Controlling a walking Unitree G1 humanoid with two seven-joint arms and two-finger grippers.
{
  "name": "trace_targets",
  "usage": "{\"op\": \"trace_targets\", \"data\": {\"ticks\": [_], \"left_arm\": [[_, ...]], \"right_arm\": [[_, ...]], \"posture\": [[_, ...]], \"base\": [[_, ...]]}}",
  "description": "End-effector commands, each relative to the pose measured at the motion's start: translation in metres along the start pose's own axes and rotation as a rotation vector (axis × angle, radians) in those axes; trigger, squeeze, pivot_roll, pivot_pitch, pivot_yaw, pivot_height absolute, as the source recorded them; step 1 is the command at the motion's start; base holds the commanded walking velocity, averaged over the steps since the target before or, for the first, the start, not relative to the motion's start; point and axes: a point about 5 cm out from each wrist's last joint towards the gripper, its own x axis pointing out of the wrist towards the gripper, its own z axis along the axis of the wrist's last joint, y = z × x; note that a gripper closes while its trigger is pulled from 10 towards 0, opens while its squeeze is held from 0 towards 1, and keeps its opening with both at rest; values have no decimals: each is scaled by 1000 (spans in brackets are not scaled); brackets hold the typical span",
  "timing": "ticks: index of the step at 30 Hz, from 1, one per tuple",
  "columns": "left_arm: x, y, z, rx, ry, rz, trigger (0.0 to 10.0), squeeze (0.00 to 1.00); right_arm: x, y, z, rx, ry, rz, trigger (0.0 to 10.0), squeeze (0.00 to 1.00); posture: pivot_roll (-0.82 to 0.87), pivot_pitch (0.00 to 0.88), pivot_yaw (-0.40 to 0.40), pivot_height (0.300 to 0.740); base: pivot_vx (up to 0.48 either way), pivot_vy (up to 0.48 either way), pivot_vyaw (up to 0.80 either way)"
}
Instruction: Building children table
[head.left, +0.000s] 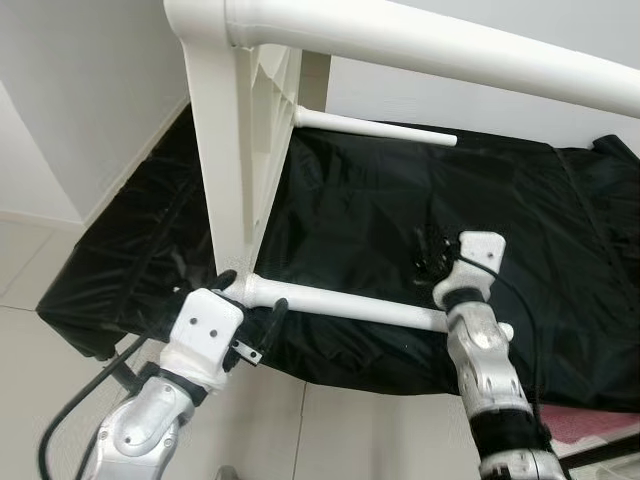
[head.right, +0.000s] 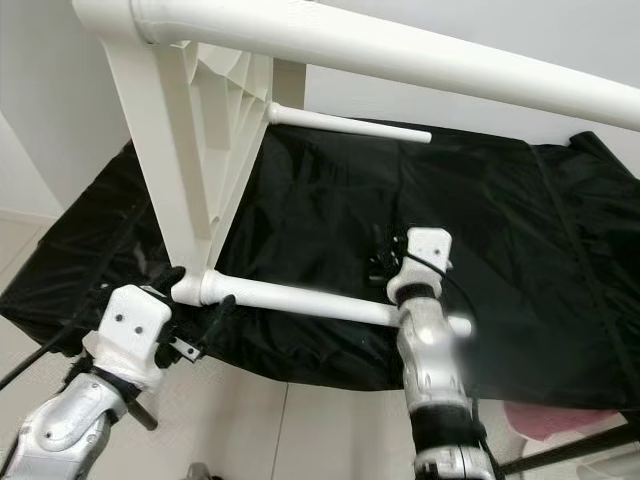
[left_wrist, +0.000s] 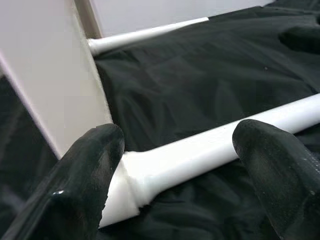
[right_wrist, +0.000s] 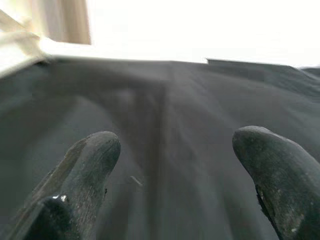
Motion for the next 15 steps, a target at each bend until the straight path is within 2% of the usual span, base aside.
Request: {"op": "trace_targets", "data": {"ticks": [1, 6, 10, 15], "left_arm": [[1, 0, -3, -5, 2, 35, 10000, 0], [7, -3, -16, -34, 14, 53, 10000, 0], [10, -4, -22, -62, 34, 56, 10000, 0], [19, -7, -35, -90, 65, 113, 10000, 0]], "right_arm": [[-1, -4, 2, -14, -16, -33, 10000, 0], [-10, -3, 0, -8, -25, -97, 10000, 0], [-14, 1, 1, 1, -31, -93, 10000, 0], [-28, 17, -4, 3, -23, 11, 10000, 0]], "posture": [[94, 53, 1, 740], [80, 38, 8, 740], [78, 36, 8, 740], [65, 23, 5, 740]], "base": [[0, 0, 0], [0, 0, 0], [0, 0, 0], [0, 0, 0]]}}
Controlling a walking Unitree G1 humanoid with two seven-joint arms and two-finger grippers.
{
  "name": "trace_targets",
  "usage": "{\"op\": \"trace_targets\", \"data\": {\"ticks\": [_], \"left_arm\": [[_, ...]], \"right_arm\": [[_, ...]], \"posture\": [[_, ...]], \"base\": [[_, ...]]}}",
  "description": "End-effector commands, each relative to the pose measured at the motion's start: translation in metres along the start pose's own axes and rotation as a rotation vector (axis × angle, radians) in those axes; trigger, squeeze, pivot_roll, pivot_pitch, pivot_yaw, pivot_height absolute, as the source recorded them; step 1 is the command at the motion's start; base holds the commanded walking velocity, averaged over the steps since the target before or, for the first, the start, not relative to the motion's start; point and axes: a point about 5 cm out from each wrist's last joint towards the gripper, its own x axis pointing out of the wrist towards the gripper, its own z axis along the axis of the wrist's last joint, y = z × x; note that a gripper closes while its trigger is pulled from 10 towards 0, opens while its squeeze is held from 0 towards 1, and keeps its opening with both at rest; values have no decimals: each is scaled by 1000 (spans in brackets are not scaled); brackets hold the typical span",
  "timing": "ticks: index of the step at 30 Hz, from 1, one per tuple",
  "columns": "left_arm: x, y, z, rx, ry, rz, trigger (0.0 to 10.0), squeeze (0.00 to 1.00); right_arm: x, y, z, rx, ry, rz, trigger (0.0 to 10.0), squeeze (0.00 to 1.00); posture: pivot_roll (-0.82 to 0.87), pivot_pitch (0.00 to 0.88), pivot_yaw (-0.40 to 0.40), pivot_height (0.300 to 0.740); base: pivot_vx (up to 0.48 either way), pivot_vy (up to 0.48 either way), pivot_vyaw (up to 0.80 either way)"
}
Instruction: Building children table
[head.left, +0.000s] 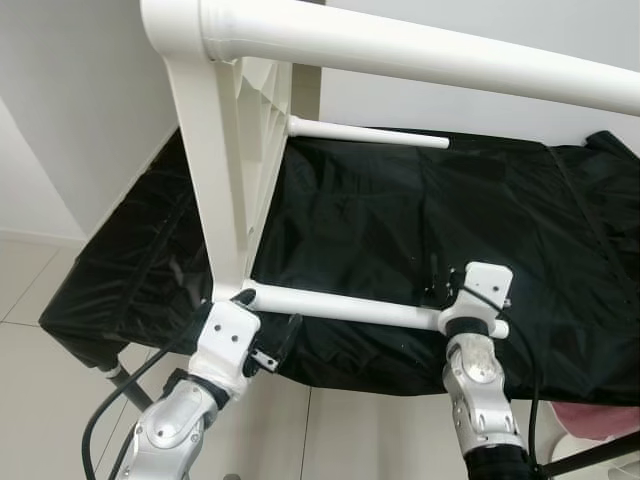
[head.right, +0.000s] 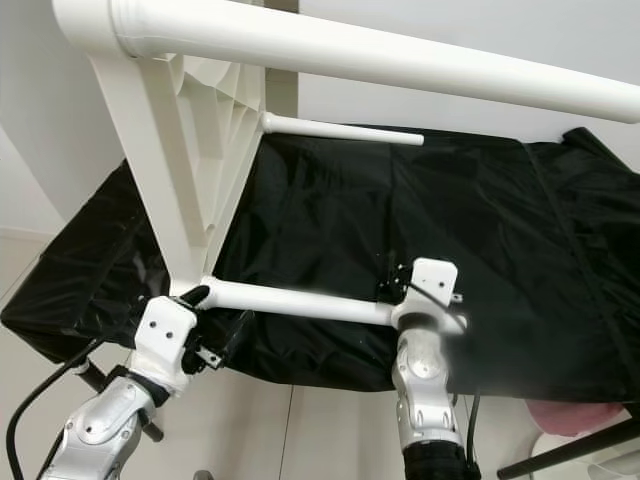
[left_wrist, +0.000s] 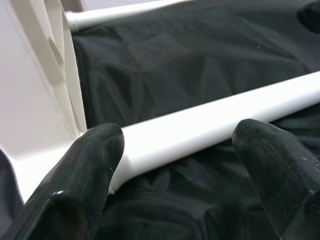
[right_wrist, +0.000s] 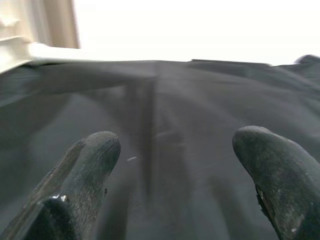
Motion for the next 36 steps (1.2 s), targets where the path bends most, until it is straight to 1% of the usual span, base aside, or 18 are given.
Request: {"op": "trace_targets", "data": {"ticks": [1, 3, 7, 8, 10, 11, 14, 15, 18, 20, 28, 29, 30, 31, 34, 36], "left_arm": [[5, 3, -4, -9, -1, 140, 10000, 0], [8, 1, -5, -25, -8, 139, 10000, 0], [10, -1, -5, -28, -12, 128, 10000, 0], [11, -4, -5, -31, -16, 98, 10000, 0], [11, -5, -5, -27, -18, 84, 10000, 0], [12, -5, -4, -23, -25, 76, 10000, 0], [14, -4, -3, -22, -30, 76, 10000, 0], [15, -4, -2, -22, -35, 76, 10000, 0], [19, -5, -1, -15, -44, 65, 10000, 0], [21, -5, 0, -12, -55, 53, 10000, 0], [21, -5, -1, -7, -63, 40, 10000, 0], [23, -4, -2, -7, -65, 47, 10000, 310], [23, -4, -2, -7, -65, 47, 10000, 310], [24, -3, -2, -28, -72, 39, 10000, 1000], [25, -2, -4, -26, -61, 44, 10000, 1000], [26, -3, -3, -17, -67, 28, 10000, 1000]], "right_arm": [[-7, 7, 0, 19, -12, 51, 10000, 0], [-9, 9, 1, 19, -18, 69, 10000, 0], [-11, 12, 2, 15, -26, 88, 10000, 0], [-13, 14, 3, 9, -28, 105, 10000, 0], [-15, 15, 4, 5, -31, 115, 10000, 0], [-17, 16, 5, 5, -35, 115, 10000, 0], [-19, 16, 6, 1, -37, 109, 10000, 0], [-22, 16, 7, -4, -39, 104, 10000, 0], [-26, 16, 9, -5, -41, 104, 10000, 0], [-28, 20, 13, -30, -65, 134, 10000, 0], [-33, 23, 15, -44, -72, 152, 10000, 0], [-35, 24, 17, -29, -82, 157, 10000, 0], [-35, 24, 17, -29, -82, 157, 10000, 0], [-37, 24, 18, -23, -81, 158, 10000, 1000], [-38, 25, 19, -20, -82, 157, 10000, 1000], [-38, 24, 19, -23, -79, 157, 10000, 1000]], "posture": [[57, 22, 1, 740], [48, 30, -2, 740], [36, 38, 4, 740], [26, 50, 7, 740], [14, 65, 20, 740], [6, 81, 38, 740], [-5, 95, 45, 740], [-11, 101, 59, 740], [-16, 105, 62, 740], [-25, 114, 68, 740], [-34, 117, 71, 740], [-40, 118, 71, 740], [-40, 118, 71, 740], [-38, 116, 72, 740], [-33, 111, 73, 740], [-33, 111, 73, 740]], "base": [[0, 0, 0], [0, 0, 0], [0, 0, 0], [0, 0, 0], [0, 0, 0], [0, 0, 0], [0, 0, 0], [0, 0, 0], [0, 0, 0], [0, 0, 0], [0, 0, 0], [0, 0, 0], [0, 0, 0], [0, 0, 0], [0, 0, 0], [0, 0, 0]]}}
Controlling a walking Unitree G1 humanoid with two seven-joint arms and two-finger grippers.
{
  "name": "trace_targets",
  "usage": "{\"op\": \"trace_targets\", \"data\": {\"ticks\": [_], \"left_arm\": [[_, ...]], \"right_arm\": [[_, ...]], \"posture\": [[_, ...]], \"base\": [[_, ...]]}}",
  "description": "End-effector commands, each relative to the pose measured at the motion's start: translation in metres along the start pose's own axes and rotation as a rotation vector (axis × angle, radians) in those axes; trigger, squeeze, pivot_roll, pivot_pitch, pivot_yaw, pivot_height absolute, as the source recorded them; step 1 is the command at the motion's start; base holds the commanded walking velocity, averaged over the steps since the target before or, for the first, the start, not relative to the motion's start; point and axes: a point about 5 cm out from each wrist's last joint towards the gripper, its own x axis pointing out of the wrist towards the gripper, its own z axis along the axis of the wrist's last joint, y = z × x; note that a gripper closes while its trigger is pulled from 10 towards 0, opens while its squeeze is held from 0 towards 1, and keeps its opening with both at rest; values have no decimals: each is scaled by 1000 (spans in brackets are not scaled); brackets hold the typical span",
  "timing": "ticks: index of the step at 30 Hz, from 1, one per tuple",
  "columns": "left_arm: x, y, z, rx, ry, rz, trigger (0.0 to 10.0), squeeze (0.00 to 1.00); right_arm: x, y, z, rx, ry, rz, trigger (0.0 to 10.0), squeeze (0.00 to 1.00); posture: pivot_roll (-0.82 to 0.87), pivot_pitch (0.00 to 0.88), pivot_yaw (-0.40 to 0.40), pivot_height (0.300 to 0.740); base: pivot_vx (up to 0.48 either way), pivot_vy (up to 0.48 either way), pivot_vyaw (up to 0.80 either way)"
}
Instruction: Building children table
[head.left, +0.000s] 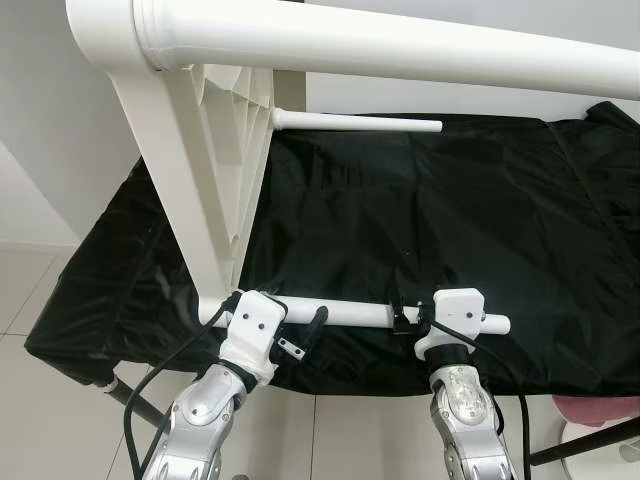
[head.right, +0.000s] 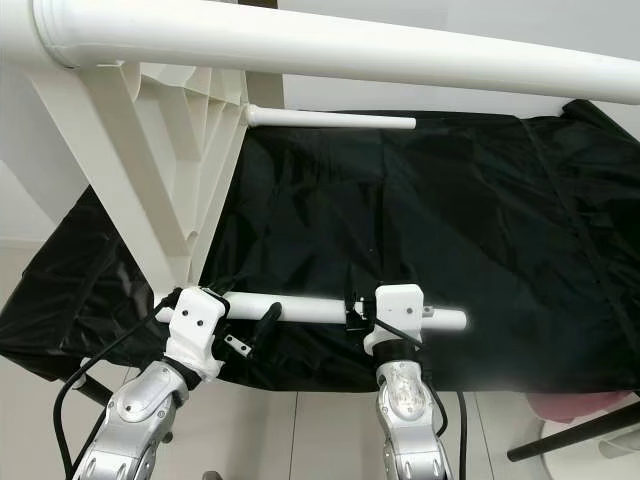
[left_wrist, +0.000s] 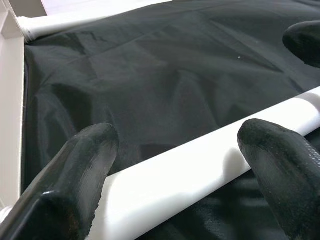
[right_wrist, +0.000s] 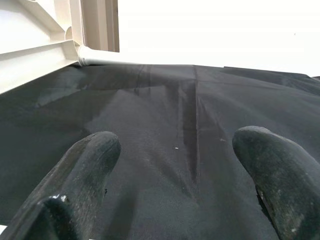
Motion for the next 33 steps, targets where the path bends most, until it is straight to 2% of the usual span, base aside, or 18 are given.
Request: {"op": "trace_targets", "data": {"ticks": [1, 6, 7, 18, 19, 27, 31, 32, 33], "left_arm": [[1, 2, -1, 14, -5, 53, 10000, 0], [-6, -3, 0, 25, 26, -36, 10000, 0], [-12, -5, 0, 12, 28, -69, 10000, 0], [-21, -3, -5, 47, 55, -65, 10000, 0], [-24, -1, -15, 22, 106, -55, 10000, 0], [-24, 0, -16, -1, 121, -69, 10000, 0], [-21, 0, -17, 20, 118, -80, 10000, 0], [-20, -1, -17, 13, 108, -97, 10000, 0], [-20, -1, -17, 13, 108, -97, 10000, 0]], "right_arm": [[-2, -1, 0, 1, 12, 4, 10000, 0], [2, -3, 1, -3, 7, 24, 10000, 0], [4, -3, 1, -4, 8, 28, 10000, 0], [3, 1, 1, 6, 13, 51, 10000, 0], [0, 2, -2, 8, 22, 65, 10000, 0], [-1, 2, -2, 64, 18, 56, 10000, 0], [1, 4, -2, 86, 12, 60, 10000, 0], [3, 5, 0, 105, 1, 66, 10000, 698], [3, 5, 0, 105, 1, 66, 10000, 698]], "posture": [[-10, 90, 53, 740], [13, 75, 33, 740], [22, 70, 26, 740], [42, 53, 17, 740], [60, 49, 34, 740], [66, 42, 38, 740], [70, 3, 23, 740], [72, 0, 20, 740], [72, 0, 20, 740]], "base": [[0, 0, 0], [0, 0, 0], [0, 0, 0], [0, 0, 0], [0, 0, 0], [0, 0, 0], [0, 0, 0], [0, 0, 0], [0, 0, 0]]}}
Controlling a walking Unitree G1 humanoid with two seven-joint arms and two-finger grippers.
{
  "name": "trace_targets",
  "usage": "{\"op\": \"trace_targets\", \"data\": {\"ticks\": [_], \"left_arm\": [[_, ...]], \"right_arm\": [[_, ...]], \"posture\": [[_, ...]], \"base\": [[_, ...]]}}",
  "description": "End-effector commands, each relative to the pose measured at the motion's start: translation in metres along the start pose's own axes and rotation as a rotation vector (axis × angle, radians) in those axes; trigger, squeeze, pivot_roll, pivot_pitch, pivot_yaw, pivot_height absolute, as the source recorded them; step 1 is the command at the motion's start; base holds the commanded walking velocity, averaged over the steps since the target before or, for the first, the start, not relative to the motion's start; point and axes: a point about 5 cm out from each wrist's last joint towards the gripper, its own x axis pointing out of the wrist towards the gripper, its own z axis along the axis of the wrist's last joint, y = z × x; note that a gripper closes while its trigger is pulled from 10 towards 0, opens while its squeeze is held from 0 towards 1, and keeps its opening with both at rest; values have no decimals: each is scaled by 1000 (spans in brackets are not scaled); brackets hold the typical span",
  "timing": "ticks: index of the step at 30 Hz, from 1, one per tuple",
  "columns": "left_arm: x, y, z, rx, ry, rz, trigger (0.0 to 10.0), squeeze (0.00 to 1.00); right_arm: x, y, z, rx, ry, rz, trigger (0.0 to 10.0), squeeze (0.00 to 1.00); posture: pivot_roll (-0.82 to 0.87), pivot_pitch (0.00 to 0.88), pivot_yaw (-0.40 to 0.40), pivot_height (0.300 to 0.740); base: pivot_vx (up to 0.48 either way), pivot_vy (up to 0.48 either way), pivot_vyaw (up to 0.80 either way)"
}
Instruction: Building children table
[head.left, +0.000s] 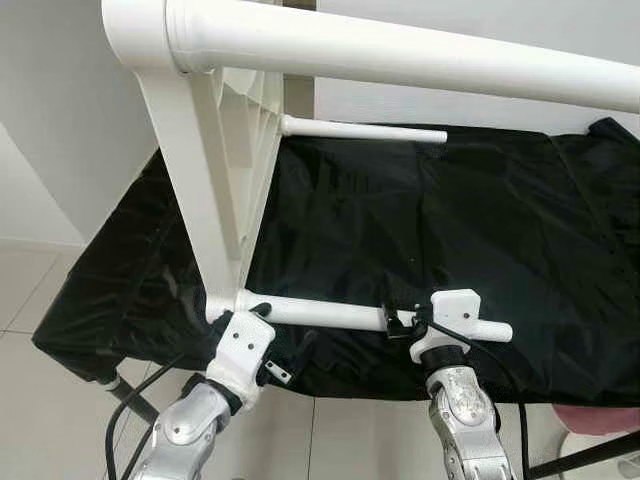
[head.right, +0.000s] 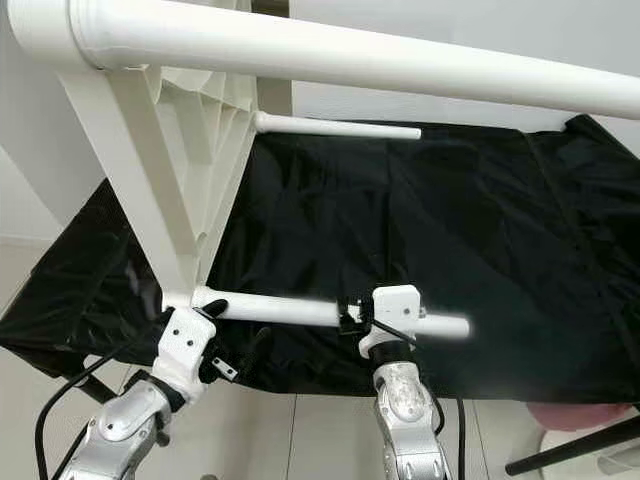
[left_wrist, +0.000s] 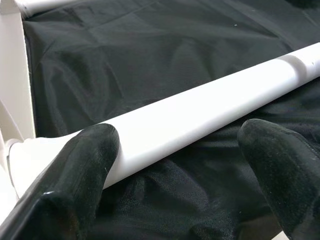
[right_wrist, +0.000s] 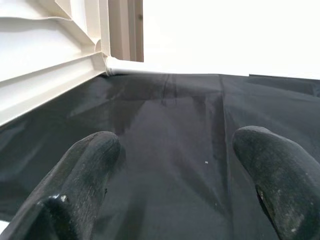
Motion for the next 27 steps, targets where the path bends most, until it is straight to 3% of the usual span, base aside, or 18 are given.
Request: {"op": "trace_targets", "data": {"ticks": [1, 5, 6, 8, 9, 11, 12, 16, 18, 20, 27], "left_arm": [[4, 1, -1, 21, -3, -43, 10000, 1000], [8, 6, 1, 88, -6, -32, 10000, 1000], [9, 3, 2, 60, 3, -67, 10000, 0], [9, 0, 2, 36, 10, -94, 10000, 0], [9, -4, 3, -18, 19, -130, 10000, 0], [9, -4, 3, -18, 19, -130, 10000, 0], [8, -15, 4, -108, 30, -206, 10000, 0], [6, -20, 3, -128, 34, -238, 10000, 0], [2, -25, 3, -121, 44, -279, 10000, 0], [2, -23, 4, -125, 45, -287, 10000, 0], [6, -18, 3, -218, 79, -256, 10000, 0]], "right_arm": [[6, 2, 2, 9, -20, 12, 10000, 1000], [11, 2, 5, -26, -39, 26, 10000, 1000], [13, -1, 9, -40, -57, 25, 10000, 0], [14, -3, 11, -49, -70, 24, 10000, 0], [16, -6, 13, -61, -81, 18, 10000, 0], [16, -6, 13, -61, -81, 18, 10000, 0], [17, -11, 23, -123, -131, 10, 10000, 0], [17, -13, 28, -175, -164, 9, 10000, 0], [13, -15, 44, -340, -271, -11, 10000, 0], [10, -16, 56, -447, -357, -42, 10000, 0], [9, -18, 51, -467, -347, -52, 10000, 0]], "posture": [[73, 0, 15, 740], [71, 0, 16, 740], [69, 0, 18, 740], [69, 0, 18, 740], [68, 0, 24, 740], [68, 0, 24, 740], [61, 0, 31, 740], [58, 0, 35, 740], [53, 0, 37, 740], [49, 0, 39, 740], [44, 6, 42, 740]], "base": [[0, 0, 0], [0, 0, 0], [0, 0, 0], [0, 0, 0], [0, 0, 0], [0, 0, 0], [0, 0, 0], [0, 0, 0], [0, 0, 0], [0, 0, 0], [0, 0, 0]]}}
